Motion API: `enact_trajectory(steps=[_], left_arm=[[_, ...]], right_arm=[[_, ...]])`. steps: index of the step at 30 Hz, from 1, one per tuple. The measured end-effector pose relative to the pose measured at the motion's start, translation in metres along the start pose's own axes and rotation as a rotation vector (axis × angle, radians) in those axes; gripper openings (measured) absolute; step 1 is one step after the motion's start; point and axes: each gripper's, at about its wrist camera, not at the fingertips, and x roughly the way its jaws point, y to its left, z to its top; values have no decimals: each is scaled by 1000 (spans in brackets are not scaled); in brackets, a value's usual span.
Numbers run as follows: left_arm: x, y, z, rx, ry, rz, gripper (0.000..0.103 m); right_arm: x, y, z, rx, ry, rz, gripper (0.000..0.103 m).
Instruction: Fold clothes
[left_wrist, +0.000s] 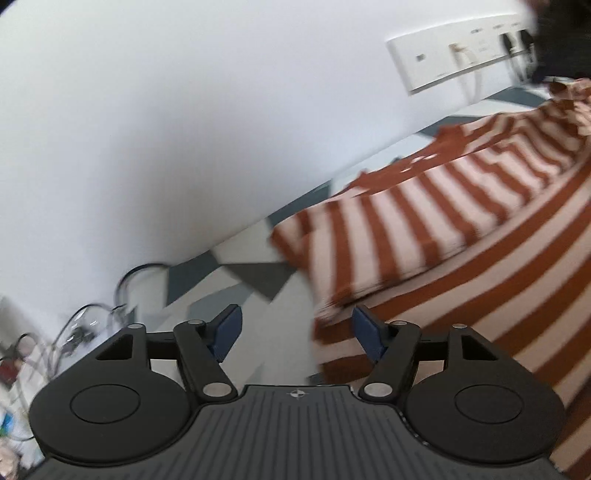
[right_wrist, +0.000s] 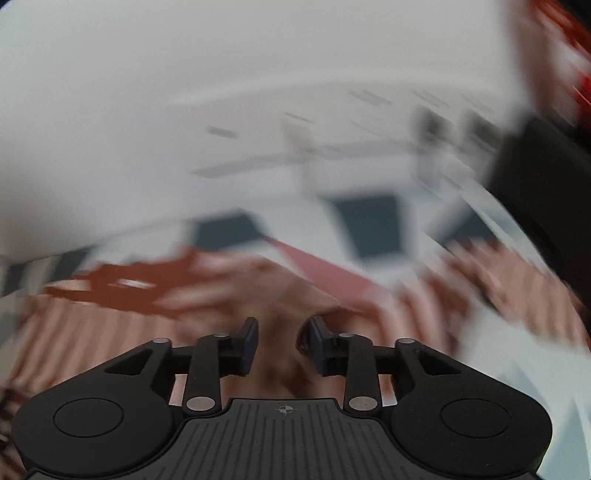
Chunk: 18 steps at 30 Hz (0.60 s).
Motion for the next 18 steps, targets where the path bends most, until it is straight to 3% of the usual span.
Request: enact_trajectory(steps=[3, 6, 9, 15, 16, 18], left_arm=[[7, 2, 0, -15, 18, -32, 51], [19, 13, -4, -60, 51, -70, 20], [21, 16, -9, -66, 45, -118, 10], [19, 15, -13, -71, 19, -145, 10], [20, 15, -14, -78, 17, -150, 10], [19, 16, -17, -98, 1, -147, 5]], right_arm=[[30, 65, 25, -105, 37, 219, 30], [63, 141, 39, -291, 78, 372, 30], [92, 207, 46, -487, 100, 443, 34], [132, 273, 51, -670, 255, 541, 34], [134, 277, 52, -694, 284, 538, 32], [140, 286, 53, -741, 342, 531, 12]])
